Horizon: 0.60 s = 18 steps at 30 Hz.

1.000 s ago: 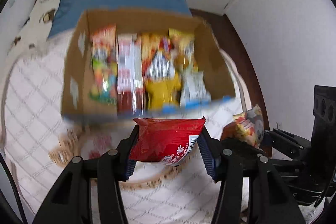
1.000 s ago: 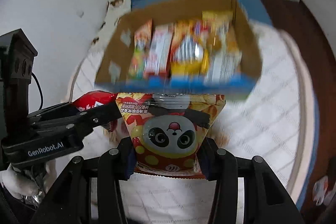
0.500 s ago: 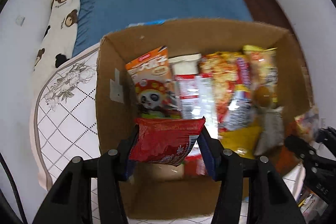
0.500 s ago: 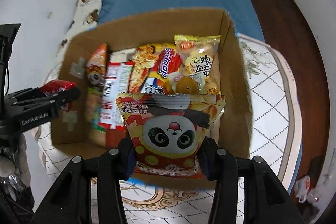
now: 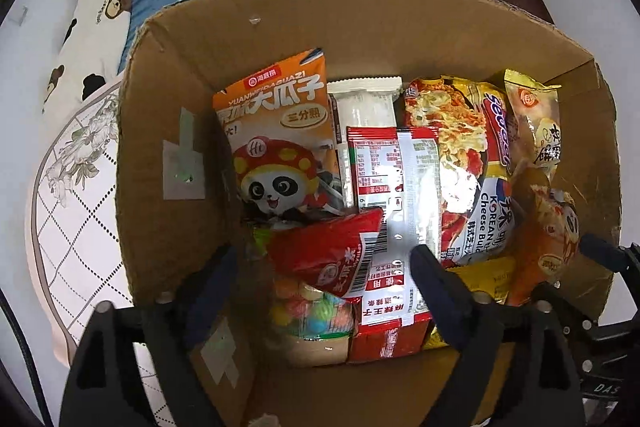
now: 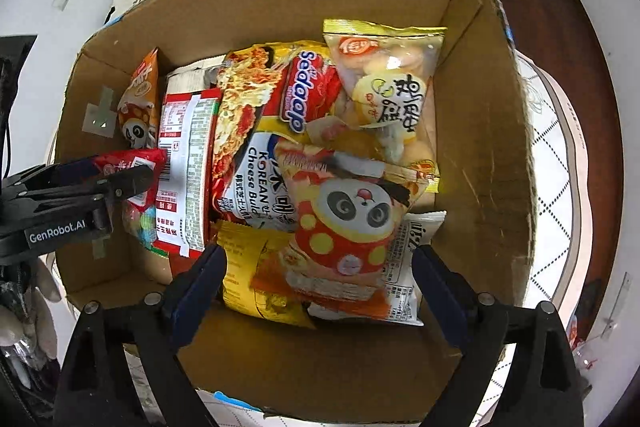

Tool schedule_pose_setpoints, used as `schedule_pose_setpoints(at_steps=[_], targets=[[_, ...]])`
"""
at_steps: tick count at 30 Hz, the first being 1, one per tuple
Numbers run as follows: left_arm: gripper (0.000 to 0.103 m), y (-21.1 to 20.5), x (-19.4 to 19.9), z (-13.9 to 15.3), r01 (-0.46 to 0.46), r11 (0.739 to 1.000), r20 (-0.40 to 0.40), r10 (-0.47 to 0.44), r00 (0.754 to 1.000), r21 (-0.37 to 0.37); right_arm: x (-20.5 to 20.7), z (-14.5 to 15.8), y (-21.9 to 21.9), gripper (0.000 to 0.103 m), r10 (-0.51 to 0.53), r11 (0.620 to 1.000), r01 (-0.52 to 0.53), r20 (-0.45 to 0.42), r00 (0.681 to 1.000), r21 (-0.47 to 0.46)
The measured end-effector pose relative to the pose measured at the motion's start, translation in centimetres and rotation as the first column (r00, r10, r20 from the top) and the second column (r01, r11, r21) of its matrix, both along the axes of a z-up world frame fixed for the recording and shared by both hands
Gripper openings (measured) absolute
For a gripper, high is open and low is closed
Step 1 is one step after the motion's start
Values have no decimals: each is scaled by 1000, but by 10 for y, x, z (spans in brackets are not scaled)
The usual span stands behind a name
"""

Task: Organize snacks
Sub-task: 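Carry both snacks into the cardboard box and open both tools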

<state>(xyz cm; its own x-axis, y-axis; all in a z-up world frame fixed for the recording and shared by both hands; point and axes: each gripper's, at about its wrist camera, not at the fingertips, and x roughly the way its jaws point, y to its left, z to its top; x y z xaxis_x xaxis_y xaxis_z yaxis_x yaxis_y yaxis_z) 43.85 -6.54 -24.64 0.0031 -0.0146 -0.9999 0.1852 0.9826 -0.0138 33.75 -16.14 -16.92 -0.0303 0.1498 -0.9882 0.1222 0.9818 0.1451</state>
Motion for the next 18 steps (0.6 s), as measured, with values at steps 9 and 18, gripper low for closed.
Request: schedule_pose_setpoints(at_steps=[9, 18], targets=[[91, 2, -20, 21, -55, 998, 98, 56, 994, -10, -10, 11, -11, 97, -16, 998, 19, 47, 999, -67], [91, 0, -49, 47, -82, 996, 188, 89, 978, -46, -30, 37, -20, 97, -42, 994, 55, 132, 990, -98]])
